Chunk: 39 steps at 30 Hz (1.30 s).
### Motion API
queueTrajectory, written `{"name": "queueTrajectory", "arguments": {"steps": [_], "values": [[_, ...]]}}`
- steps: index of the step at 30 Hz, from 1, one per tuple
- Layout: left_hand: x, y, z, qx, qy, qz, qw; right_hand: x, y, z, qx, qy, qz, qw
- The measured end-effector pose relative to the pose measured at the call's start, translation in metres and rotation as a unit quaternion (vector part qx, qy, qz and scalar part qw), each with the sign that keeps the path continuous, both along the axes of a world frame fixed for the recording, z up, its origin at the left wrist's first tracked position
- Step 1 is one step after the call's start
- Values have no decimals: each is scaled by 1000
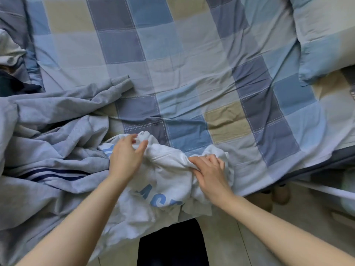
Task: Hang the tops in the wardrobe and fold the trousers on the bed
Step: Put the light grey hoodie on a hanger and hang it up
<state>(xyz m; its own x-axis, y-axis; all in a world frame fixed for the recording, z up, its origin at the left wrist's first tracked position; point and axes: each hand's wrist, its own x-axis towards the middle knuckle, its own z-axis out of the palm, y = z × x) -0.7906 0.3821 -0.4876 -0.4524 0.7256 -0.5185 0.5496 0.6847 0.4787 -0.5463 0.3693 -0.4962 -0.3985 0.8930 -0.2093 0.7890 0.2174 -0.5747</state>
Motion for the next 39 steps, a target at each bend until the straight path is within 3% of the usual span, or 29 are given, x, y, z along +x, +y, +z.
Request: {"name": "queueTrajectory", "arguments": {"steps": [3,5,7,10,14,22,28,33,36,39], "values": [[8,19,-2,-125,-68,13,990,-13,2,43,6,75,-40,996],[15,28,9,-111,-73,46,990,-19,7,69,8,106,-55,993],[18,34,36,-60,-85,81,991,-21,14,98,9,127,-65,990],[21,33,109,69,-20,95,993,-14,19,155,11,158,-86,984],[36,18,217,252,-15,86,964,-3,13,239,50,176,-112,977],[49,5,387,448,-66,-64,889,12,-14,383,98,232,-301,920],[68,-3,482,492,-124,-153,848,22,-50,470,163,242,-365,884],[105,-31,548,514,-226,-221,797,49,-106,538,234,246,-438,832],[132,-56,576,524,-268,-266,763,63,-145,556,229,222,-452,833],[161,-87,606,532,-282,-371,707,79,-193,561,120,171,-464,861]]}}
